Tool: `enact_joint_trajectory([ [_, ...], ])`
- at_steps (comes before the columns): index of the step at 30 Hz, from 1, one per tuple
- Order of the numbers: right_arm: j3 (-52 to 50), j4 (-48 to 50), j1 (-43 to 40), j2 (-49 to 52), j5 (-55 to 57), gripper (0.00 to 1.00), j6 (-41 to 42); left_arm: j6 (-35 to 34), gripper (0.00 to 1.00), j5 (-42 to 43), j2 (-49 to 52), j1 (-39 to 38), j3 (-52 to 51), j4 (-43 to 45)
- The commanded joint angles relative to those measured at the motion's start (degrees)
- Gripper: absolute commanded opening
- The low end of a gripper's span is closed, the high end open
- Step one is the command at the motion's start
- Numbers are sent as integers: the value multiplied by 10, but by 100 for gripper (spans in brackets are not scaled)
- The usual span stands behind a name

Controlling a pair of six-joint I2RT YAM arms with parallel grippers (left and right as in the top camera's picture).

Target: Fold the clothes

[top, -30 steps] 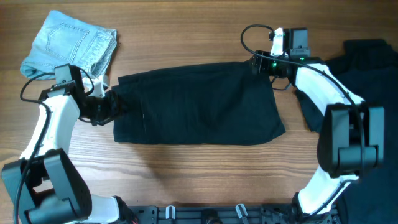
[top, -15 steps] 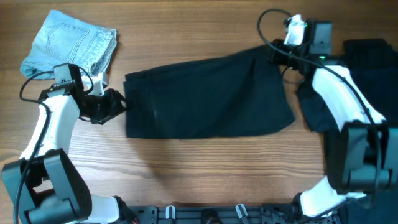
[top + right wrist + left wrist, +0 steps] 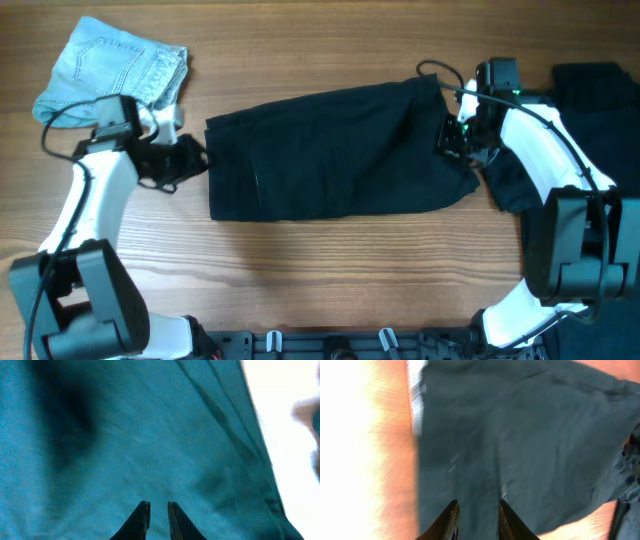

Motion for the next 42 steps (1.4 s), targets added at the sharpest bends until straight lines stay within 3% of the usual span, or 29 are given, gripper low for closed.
enact_joint_trajectory([
  [1, -80, 24, 0, 12, 49, 15, 52, 7, 25, -16, -2, -63, 8, 54],
  [3, -128, 37, -2, 12, 106, 10, 125, 7, 27, -57, 11, -92, 8, 75],
  [5, -162, 43, -11, 12, 141, 9, 148, 7, 33, -74, 28, -106, 8, 85],
  [7, -172, 2, -42, 10, 143, 4, 176, 7, 33, -99, 58, -115, 8, 86],
  [9, -159, -31, -61, -3, 117, 4, 163, 7, 44, -101, 71, -115, 8, 87],
  [11, -118, -68, -65, -40, 84, 5, 109, 7, 45, -106, 74, -115, 8, 93],
  [12, -97, -72, -64, -65, 58, 11, 71, 7, 44, -105, 75, -115, 8, 99],
  [14, -56, -43, -61, -134, -23, 37, 14, 4, 36, -92, 77, -116, 8, 110],
  [17, -60, 26, -59, -145, -37, 38, 19, 5, 33, -67, 87, -130, 8, 122],
  [18, -69, 55, -58, -135, -37, 37, 34, 5, 31, -67, 96, -138, 8, 132],
  [22, -85, 104, -41, -38, -37, 14, 76, 4, 23, -81, 155, -162, 8, 191],
  [24, -85, 100, -32, 29, -23, 4, 81, -25, 19, -136, 176, -162, 8, 224],
  [25, -85, 81, -32, 58, 26, 4, 110, -49, 19, -176, 177, -160, 8, 231],
  [27, -85, 27, -39, 96, 154, 4, 181, -92, 23, -223, 176, -150, 8, 253],
  [31, -63, -54, -64, 80, 238, 4, 194, -118, 26, -144, 165, -126, 10, 295],
  [33, -35, -66, -65, 47, 209, 5, 146, -118, 31, -131, 160, -125, 17, 293],
  [36, 0, -54, -64, -12, 80, 20, 28, -118, 53, -87, 132, -125, 28, 277],
  [38, 2, -14, -63, -53, -57, 26, -52, -117, 56, -72, 84, -125, 31, 250],
  [40, 2, 18, -53, -64, -104, 25, -37, -117, 59, -72, 34, -125, 31, 193],
  [42, -3, 38, -35, -43, -50, 25, 2, -117, 60, -73, 8, -125, 31, 108],
])
